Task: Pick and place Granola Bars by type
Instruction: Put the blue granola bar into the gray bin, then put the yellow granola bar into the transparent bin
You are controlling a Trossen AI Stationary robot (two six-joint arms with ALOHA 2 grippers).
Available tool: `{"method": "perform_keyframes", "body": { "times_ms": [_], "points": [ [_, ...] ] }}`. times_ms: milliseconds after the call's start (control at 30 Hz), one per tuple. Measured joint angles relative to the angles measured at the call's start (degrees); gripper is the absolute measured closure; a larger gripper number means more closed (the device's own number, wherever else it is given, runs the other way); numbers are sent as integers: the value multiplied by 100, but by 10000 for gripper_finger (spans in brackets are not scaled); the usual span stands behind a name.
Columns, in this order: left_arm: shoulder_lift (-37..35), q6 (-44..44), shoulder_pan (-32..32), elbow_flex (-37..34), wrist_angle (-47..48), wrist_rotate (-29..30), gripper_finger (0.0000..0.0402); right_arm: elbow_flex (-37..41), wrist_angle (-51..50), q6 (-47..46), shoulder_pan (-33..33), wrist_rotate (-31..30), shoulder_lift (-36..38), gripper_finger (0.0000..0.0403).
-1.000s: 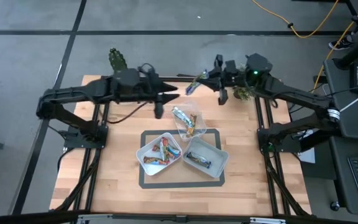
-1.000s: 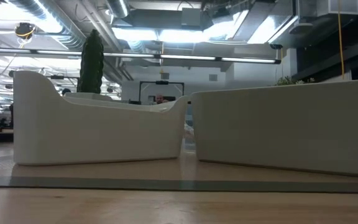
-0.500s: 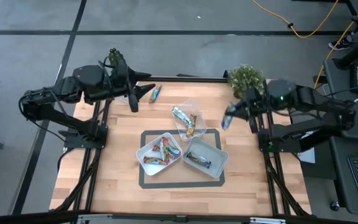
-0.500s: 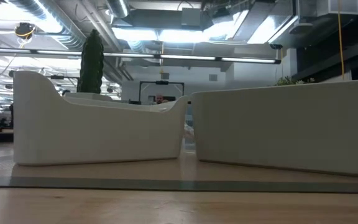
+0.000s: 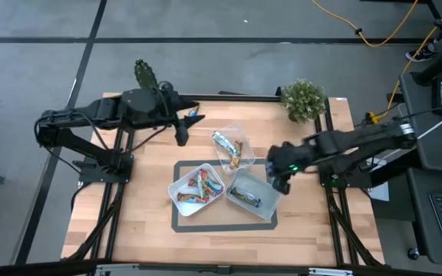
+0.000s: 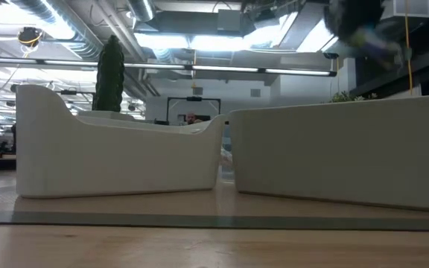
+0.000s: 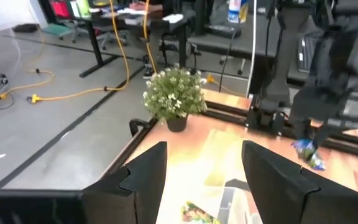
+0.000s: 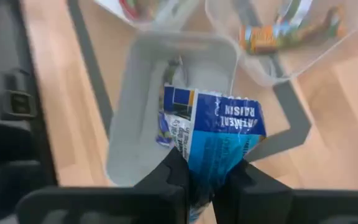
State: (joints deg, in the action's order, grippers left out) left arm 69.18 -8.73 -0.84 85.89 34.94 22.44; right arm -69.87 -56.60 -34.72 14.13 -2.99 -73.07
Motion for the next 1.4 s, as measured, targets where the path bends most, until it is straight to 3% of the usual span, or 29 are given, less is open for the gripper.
{"method": "perform_keyframes", "body": {
  "times_ms": [167,467,567,800,933,1033,1200,1267,1400],
  "points": [
    [133,164,0,0,-13,-233,203,0,22,230,89,211,-909,357],
    [166,201,0,0,-19,-293,203,0,655,528,114,1353,-1849,346],
    [145,203,0,0,-14,-355,203,0,757,645,114,1364,-1923,311],
    [147,364,0,0,13,-413,203,0,764,496,27,1023,-1728,181],
    [138,509,-54,0,188,60,203,0,420,473,-42,258,-1384,136],
    [183,475,-360,-13,767,379,203,0,167,482,-57,-883,-961,128],
    [488,119,-1043,-489,1390,292,203,0,415,827,-130,-2795,-167,134],
    [631,90,-1305,-794,1361,287,203,0,535,1050,-285,-3125,106,137],
    [1092,81,-1917,-1265,1250,291,203,-2,849,1409,-712,-3185,566,138]
  ]
}}
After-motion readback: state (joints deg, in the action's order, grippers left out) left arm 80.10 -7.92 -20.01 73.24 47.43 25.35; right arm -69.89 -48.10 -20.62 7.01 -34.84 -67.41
